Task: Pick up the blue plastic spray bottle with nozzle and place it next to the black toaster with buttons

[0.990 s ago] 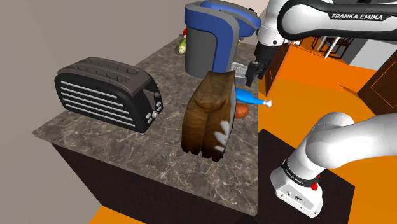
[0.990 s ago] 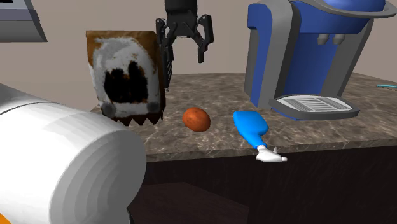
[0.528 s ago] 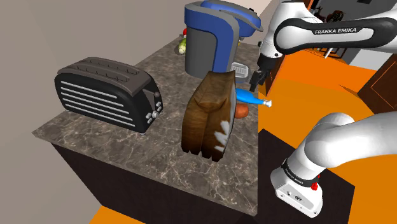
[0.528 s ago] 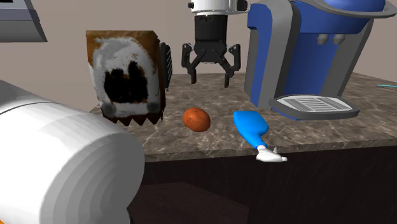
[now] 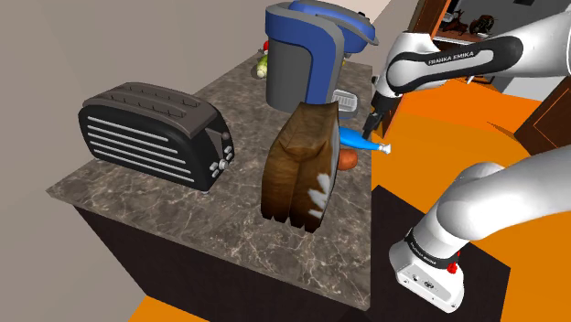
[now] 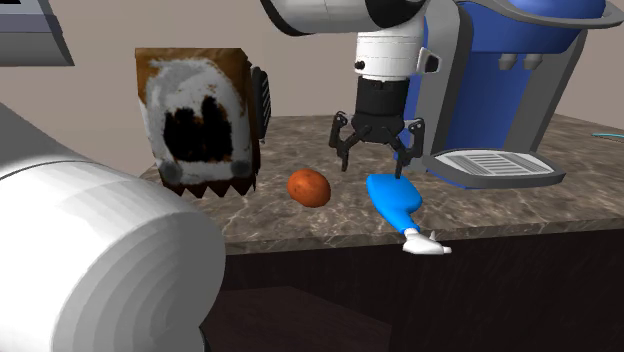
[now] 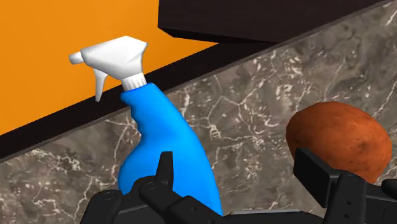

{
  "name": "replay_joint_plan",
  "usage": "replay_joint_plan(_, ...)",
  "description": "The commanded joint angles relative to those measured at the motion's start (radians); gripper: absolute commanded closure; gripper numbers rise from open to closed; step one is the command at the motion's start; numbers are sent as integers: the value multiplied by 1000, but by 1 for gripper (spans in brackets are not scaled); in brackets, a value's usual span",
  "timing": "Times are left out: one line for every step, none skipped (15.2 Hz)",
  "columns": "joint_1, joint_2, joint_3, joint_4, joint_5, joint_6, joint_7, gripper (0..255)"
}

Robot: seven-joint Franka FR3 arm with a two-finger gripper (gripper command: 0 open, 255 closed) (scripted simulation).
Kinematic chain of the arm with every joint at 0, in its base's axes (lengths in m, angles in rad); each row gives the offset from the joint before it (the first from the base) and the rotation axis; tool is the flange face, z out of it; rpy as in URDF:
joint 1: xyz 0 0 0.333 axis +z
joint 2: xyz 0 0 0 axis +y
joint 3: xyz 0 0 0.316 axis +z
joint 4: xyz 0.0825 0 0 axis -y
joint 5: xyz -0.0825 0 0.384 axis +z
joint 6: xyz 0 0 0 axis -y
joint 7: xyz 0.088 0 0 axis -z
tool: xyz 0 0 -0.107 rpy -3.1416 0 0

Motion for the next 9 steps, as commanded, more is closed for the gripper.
replay_joint_plan(2,66,-53,10,-1,59,-69,0)
replay_joint_plan(5,100,-79,17,3,87,-104,0)
replay_joint_plan(10,136,-106,26,11,114,-140,0)
replay_joint_plan(16,174,-132,36,22,141,-178,0)
replay_joint_plan(19,192,-144,41,29,154,-196,0)
replay_joint_plan(21,202,-147,34,32,170,-199,0)
replay_joint_plan(23,213,-150,28,35,186,-202,0)
replay_joint_plan(25,223,-154,22,38,202,-205,0)
replay_joint_plan(27,234,-157,16,42,219,-208,0)
